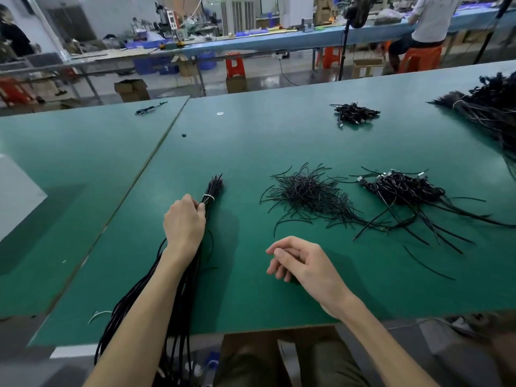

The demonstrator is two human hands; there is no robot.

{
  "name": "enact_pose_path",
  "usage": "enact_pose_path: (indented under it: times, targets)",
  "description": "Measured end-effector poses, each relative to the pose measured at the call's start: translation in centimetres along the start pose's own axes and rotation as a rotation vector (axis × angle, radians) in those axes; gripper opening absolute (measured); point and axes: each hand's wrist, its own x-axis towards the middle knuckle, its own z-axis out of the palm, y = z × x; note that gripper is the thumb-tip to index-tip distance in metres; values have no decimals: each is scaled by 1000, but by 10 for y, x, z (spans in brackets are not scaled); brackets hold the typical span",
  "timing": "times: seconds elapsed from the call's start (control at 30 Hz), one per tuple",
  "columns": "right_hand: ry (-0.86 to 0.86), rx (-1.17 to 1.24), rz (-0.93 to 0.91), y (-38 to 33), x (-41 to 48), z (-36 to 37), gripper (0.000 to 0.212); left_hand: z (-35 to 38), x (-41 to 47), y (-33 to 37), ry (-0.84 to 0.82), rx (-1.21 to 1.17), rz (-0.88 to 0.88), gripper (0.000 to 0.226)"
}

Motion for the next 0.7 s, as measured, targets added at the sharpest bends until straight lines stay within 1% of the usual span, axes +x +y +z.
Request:
enact_pose_path:
  times: [0.2,0.3,0.4,0.47,0.6,0.7]
  targets:
    - [5,19,4,2,1,-1,14,0,-10,-10,64,-233,-75,24]
    - [4,34,2,2,1,-1,14,-3,-17,-11,46,-287,-73,21]
    - [5,41,2,2,1,-1,14,-5,-19,-10,-60,-338,-56,12]
    - [7,41,4,2,2,0,14,-8,-18,-9,-157,-402,-51,12]
    - [9,40,6,3,1,0,13,-22,-21,1,-391,-664,-120,18]
    - [-12,12,4,4,2,1,14,-34,-31,12,-536,-732,-13,17]
